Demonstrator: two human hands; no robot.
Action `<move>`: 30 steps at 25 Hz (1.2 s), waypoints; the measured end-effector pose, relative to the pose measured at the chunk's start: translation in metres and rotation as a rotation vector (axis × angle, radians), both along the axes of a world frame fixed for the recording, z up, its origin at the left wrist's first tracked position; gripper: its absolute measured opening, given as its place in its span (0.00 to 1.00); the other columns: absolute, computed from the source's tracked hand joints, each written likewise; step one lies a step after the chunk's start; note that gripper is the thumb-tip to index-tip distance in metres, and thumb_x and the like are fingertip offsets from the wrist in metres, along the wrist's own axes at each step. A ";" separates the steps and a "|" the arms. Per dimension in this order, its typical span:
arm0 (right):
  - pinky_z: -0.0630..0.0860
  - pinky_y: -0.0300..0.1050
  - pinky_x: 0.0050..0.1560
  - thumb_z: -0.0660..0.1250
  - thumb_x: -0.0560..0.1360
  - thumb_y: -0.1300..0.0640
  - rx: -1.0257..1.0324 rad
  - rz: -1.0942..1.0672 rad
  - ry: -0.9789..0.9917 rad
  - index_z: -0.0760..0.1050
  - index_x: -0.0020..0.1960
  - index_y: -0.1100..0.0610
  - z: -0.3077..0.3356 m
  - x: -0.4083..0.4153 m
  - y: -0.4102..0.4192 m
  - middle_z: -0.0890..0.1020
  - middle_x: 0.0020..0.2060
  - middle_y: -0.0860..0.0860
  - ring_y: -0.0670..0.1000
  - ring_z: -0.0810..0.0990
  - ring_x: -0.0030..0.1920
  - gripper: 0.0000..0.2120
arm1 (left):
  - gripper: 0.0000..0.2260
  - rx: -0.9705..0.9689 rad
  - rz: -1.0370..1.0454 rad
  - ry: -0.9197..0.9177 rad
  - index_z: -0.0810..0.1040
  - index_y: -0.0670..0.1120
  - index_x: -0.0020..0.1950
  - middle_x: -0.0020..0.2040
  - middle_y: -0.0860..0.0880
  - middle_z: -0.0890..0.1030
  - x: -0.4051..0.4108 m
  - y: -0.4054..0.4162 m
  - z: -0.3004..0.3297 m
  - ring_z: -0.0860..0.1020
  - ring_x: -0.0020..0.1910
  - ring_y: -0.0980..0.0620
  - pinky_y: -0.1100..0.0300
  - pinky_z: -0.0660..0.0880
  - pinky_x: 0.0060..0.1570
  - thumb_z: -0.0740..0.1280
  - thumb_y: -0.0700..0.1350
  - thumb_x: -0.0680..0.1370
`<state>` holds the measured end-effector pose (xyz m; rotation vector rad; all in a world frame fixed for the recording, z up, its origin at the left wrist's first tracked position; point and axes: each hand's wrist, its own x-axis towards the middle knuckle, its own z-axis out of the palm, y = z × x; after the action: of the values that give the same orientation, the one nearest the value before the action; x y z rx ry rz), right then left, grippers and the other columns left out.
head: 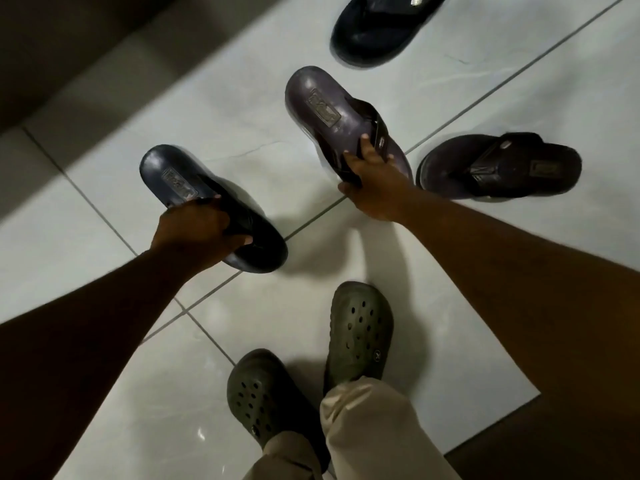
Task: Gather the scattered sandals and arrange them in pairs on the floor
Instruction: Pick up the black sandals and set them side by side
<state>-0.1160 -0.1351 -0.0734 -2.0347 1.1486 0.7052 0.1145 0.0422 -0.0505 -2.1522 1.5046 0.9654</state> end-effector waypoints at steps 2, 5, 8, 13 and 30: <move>0.53 0.58 0.76 0.56 0.80 0.48 -0.043 -0.018 -0.142 0.62 0.74 0.55 0.004 -0.014 -0.011 0.58 0.78 0.58 0.64 0.60 0.75 0.24 | 0.22 -0.164 -0.024 -0.100 0.79 0.44 0.42 0.44 0.40 0.83 -0.010 -0.014 0.005 0.79 0.48 0.38 0.49 0.76 0.44 0.65 0.64 0.70; 0.59 0.61 0.74 0.53 0.80 0.46 -0.201 -0.102 -0.273 0.69 0.69 0.53 0.012 -0.040 -0.032 0.72 0.72 0.54 0.63 0.65 0.73 0.21 | 0.24 -0.120 0.097 -0.098 0.79 0.40 0.49 0.52 0.38 0.80 -0.024 -0.041 0.003 0.77 0.54 0.36 0.45 0.76 0.50 0.66 0.62 0.71; 0.59 0.65 0.73 0.52 0.77 0.38 -0.308 0.075 -0.240 0.64 0.73 0.46 0.018 -0.038 -0.068 0.67 0.75 0.50 0.63 0.61 0.75 0.27 | 0.25 -0.052 0.192 -0.045 0.78 0.38 0.55 0.60 0.36 0.75 -0.033 -0.053 -0.005 0.75 0.59 0.35 0.44 0.72 0.60 0.66 0.59 0.73; 0.53 0.74 0.69 0.57 0.74 0.33 -0.141 0.494 0.068 0.59 0.74 0.44 0.003 -0.016 -0.064 0.46 0.80 0.51 0.62 0.40 0.78 0.32 | 0.21 -0.071 0.306 0.004 0.77 0.38 0.52 0.63 0.37 0.71 -0.033 -0.043 -0.003 0.75 0.56 0.36 0.45 0.74 0.58 0.69 0.56 0.73; 0.69 0.66 0.65 0.54 0.77 0.41 -0.612 -0.226 -0.082 0.65 0.70 0.59 0.007 -0.066 -0.163 0.69 0.69 0.64 0.67 0.68 0.68 0.29 | 0.23 -0.100 0.395 -0.007 0.75 0.43 0.61 0.69 0.37 0.65 -0.023 -0.041 -0.015 0.76 0.54 0.32 0.42 0.75 0.50 0.73 0.52 0.71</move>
<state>-0.1823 -0.2978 -0.0666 -2.3328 1.6579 0.1575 0.0916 0.0016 -0.0656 -2.5824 1.1669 1.0190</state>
